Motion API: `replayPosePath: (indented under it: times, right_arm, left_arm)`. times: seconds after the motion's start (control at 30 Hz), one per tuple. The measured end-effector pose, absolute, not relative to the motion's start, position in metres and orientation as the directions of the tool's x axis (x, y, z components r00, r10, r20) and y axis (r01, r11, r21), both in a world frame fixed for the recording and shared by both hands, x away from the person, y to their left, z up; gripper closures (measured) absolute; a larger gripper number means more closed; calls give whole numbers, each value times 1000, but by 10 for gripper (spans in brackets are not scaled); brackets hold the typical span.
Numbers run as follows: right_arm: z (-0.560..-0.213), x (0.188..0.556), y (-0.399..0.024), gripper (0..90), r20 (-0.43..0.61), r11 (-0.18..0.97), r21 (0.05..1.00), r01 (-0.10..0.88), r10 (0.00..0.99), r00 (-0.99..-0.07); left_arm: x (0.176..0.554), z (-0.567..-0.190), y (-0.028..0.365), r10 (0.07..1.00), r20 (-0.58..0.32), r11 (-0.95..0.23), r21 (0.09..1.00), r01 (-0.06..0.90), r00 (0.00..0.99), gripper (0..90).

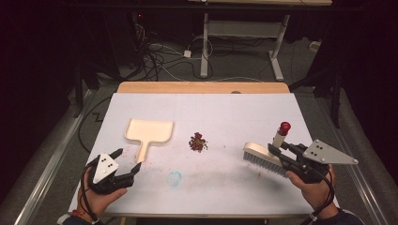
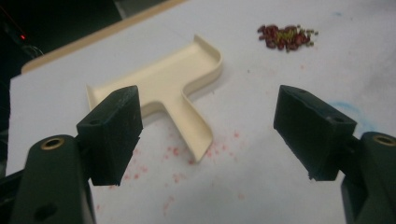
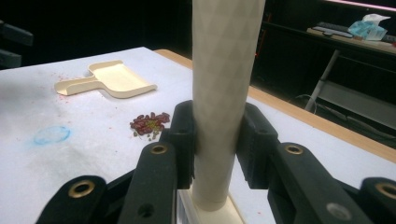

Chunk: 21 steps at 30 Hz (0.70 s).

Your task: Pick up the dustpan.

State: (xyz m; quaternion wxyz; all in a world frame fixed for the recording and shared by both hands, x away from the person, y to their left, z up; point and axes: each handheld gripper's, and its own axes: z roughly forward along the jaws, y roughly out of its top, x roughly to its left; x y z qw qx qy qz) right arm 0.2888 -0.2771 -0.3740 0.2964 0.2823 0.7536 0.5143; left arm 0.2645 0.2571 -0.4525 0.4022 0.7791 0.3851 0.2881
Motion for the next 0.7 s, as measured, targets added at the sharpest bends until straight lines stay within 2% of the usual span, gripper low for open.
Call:
replayPosePath:
  times: [0.33,0.47,0.6,0.7]
  right_arm:
    - [-372,289,-277,707,-156,300,948,110,736,-659]
    - [-372,288,-274,707,-167,312,945,103,726,-667]
    - [-373,291,-272,707,-157,310,944,114,723,-672]
    - [-374,292,-270,707,-156,314,942,120,724,-672]
  left_arm:
    - [259,-460,263,848,137,-401,797,451,512,215]
    - [259,-460,266,859,103,-384,779,496,502,206]
    - [280,-463,267,876,-6,-318,744,588,481,193]
    - [288,-461,263,879,3,-325,736,594,477,198]
